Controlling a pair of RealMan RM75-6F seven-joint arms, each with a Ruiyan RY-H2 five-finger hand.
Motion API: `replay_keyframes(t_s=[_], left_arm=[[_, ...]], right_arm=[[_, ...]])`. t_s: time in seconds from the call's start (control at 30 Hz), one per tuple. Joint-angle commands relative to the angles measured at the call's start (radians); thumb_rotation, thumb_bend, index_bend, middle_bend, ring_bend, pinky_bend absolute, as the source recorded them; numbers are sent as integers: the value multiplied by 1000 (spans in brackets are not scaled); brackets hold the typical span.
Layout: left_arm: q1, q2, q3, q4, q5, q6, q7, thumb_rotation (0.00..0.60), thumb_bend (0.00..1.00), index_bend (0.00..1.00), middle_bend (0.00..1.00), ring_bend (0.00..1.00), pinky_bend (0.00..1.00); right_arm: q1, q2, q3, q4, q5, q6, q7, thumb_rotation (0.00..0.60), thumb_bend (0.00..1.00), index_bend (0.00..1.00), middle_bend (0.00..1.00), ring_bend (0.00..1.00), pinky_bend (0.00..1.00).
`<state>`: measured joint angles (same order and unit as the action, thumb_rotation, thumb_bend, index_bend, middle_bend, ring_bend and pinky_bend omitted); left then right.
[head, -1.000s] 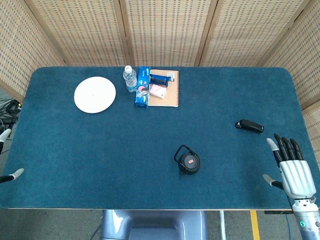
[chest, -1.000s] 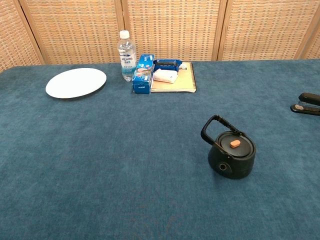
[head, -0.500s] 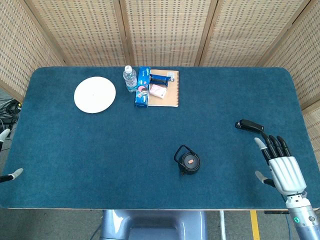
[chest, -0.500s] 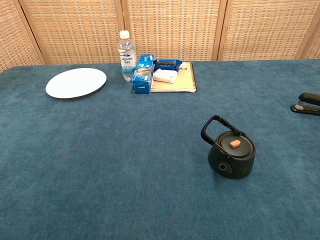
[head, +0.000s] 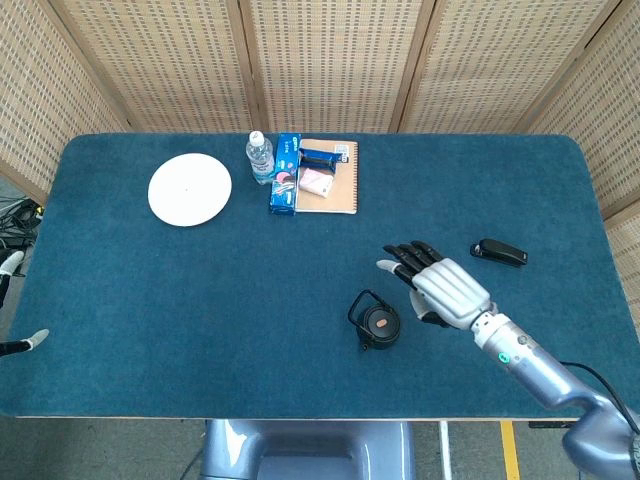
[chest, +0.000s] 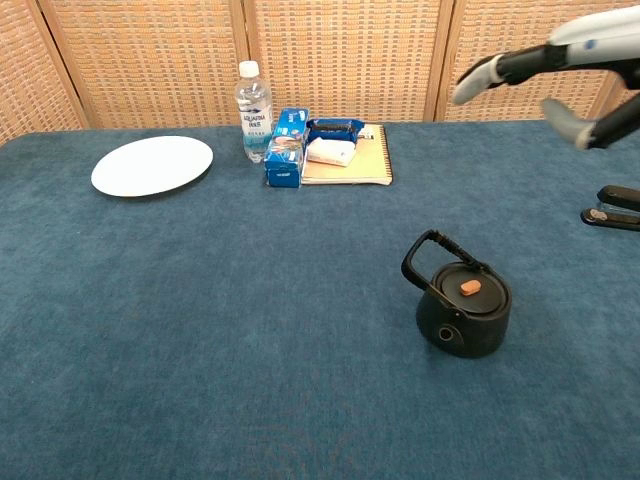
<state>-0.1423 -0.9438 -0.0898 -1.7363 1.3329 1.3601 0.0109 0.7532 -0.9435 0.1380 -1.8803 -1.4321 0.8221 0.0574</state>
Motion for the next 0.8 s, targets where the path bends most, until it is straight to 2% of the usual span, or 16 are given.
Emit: replay_keyframes(t_s=[0.03,0.17,0.3,0.53,0.8], left_arm=[[-9,-3,-3,7,-12,-16,1,600,0,0,0,0,0],[-14,-4,-6,12,-20,-26,-3,600,0,0,0,0,0],[-16,-3,-7,13,-24,-30,-6,600,0,0,0,0,0],[-17,-3,-6,16,-25,-33,-7,600,0,0,0,0,0],[-20,-6,-6,16,-30,-36,-2,600,0,0,0,0,0]], right_arm=[[124,-79,51,43,124,-133,-78,600,1000,175,100,1,0],[191,-151,44,88,200,-195,-178,600,1000,210,133,19,0],[256,-226,9,139,298,-230,-322,600,1000,213,153,42,0],[326,-286,-44,144,443,-218,-475,600,1000,212,207,98,0],[398,-334,-107,138,561,-198,-596,600,1000,212,218,119,0]])
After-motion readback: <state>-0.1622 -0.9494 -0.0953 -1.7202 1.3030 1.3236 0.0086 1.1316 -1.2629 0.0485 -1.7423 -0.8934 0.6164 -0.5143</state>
